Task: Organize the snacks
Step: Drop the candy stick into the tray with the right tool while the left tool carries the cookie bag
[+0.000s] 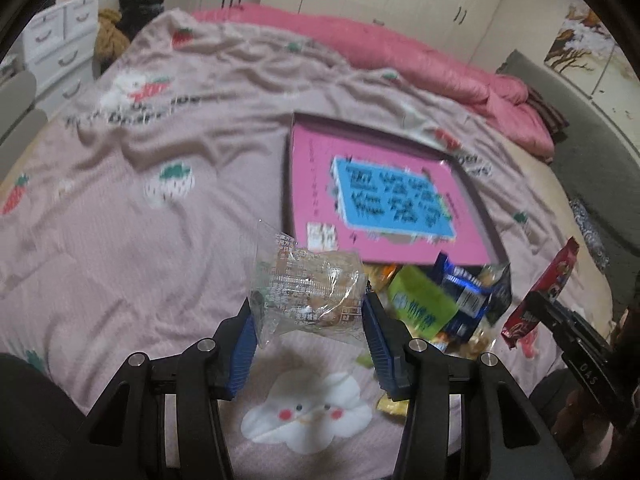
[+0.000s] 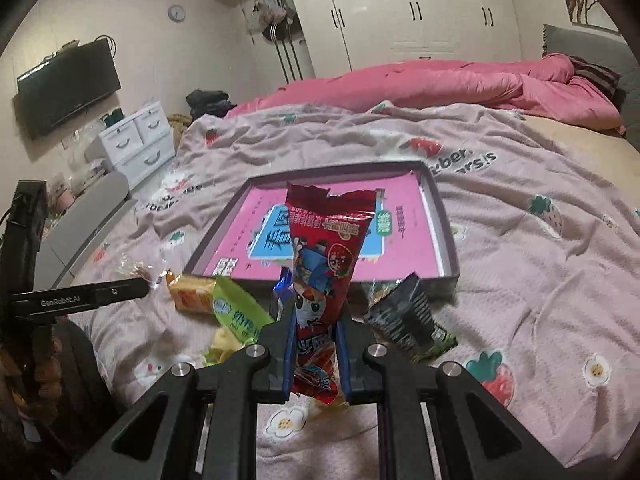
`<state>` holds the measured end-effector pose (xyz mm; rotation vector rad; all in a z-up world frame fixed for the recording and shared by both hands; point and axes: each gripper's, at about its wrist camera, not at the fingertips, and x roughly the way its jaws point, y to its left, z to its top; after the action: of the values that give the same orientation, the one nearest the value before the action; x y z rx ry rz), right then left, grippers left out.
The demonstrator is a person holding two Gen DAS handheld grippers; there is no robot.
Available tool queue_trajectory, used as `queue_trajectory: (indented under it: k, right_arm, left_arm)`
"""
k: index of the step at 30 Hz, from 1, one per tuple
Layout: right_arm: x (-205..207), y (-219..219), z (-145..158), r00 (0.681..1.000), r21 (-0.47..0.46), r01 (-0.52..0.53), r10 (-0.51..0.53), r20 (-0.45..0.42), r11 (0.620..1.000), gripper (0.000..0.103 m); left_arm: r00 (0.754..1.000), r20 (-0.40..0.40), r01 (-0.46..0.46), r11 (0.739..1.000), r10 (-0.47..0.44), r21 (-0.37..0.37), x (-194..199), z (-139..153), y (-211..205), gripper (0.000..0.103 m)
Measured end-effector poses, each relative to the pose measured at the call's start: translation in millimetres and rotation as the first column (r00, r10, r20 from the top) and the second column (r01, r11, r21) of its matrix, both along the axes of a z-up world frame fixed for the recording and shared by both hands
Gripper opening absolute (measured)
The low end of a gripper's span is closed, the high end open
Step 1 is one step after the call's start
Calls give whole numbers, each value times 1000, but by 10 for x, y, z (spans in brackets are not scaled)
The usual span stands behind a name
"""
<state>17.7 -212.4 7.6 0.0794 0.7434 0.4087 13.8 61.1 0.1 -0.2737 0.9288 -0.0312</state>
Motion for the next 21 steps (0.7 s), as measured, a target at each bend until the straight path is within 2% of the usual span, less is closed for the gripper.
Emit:
queue_trajectory:
  k: [15, 21]
  right_arm:
    - [353, -102, 201, 993, 4, 33, -33, 111, 999, 17]
    - [605, -191, 189, 992, 1, 62, -62, 111, 998, 17]
  left_arm:
    - [999, 53, 8, 1000, -9, 16, 349, 101, -164, 52]
    - [998, 60, 12, 1000, -13, 29, 573, 74, -215, 52]
